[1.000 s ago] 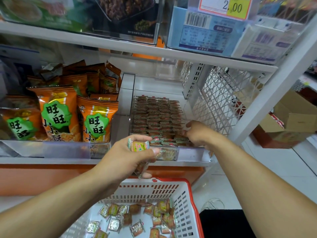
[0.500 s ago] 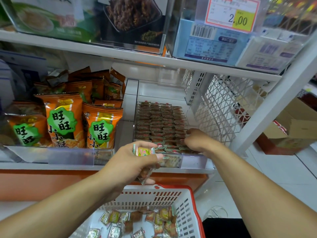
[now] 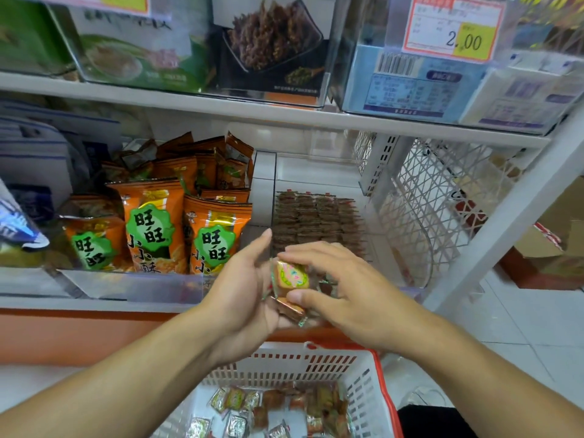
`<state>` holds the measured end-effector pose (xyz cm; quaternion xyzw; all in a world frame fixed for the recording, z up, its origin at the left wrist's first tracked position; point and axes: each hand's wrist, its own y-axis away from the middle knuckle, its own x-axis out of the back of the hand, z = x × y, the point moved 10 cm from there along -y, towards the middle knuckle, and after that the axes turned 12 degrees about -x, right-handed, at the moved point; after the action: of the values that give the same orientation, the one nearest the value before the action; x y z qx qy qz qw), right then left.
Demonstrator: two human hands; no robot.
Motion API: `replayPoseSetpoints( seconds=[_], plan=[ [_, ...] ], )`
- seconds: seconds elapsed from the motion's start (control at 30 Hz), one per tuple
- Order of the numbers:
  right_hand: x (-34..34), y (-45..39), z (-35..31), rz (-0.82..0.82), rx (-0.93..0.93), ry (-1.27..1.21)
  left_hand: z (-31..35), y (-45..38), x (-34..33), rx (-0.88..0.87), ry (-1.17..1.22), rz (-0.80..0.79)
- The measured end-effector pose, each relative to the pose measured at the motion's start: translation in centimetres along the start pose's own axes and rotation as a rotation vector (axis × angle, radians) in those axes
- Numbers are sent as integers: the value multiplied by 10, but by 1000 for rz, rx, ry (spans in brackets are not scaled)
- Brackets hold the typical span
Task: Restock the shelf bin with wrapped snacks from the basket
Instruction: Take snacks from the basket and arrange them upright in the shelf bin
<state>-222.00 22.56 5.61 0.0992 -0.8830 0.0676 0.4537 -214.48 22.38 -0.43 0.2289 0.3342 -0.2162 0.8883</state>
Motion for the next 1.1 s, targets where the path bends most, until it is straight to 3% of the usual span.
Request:
replayPoseSetpoints(
  seconds=[0.13,0.27,0.4,0.57,0.67,0.77,0.97,1.1],
  plan=[
    [18,-2,12,79,-91,-250,2,5,-12,-16,57,-76],
    [53,-2,39,240,-232,-596,10,1,-7,-87,67,4],
    [53,0,48,127,-290,-933,22,3,-4,-160,3,44],
    [42,-1,47,-1,-310,-1169,38,6,5,-363,-502,92],
    [35,-1,40,-104,-302,-1178,43,9,9,-413,-724,151],
    [28,1,33,-185,-278,-1140,43,8,16,-424,-786,182],
    [27,6,28,-190,-266,-892,29,0,28,-293,-504,240],
    [27,6,32,-58,-289,-605,37,-3,25,-373,-399,219]
  ],
)
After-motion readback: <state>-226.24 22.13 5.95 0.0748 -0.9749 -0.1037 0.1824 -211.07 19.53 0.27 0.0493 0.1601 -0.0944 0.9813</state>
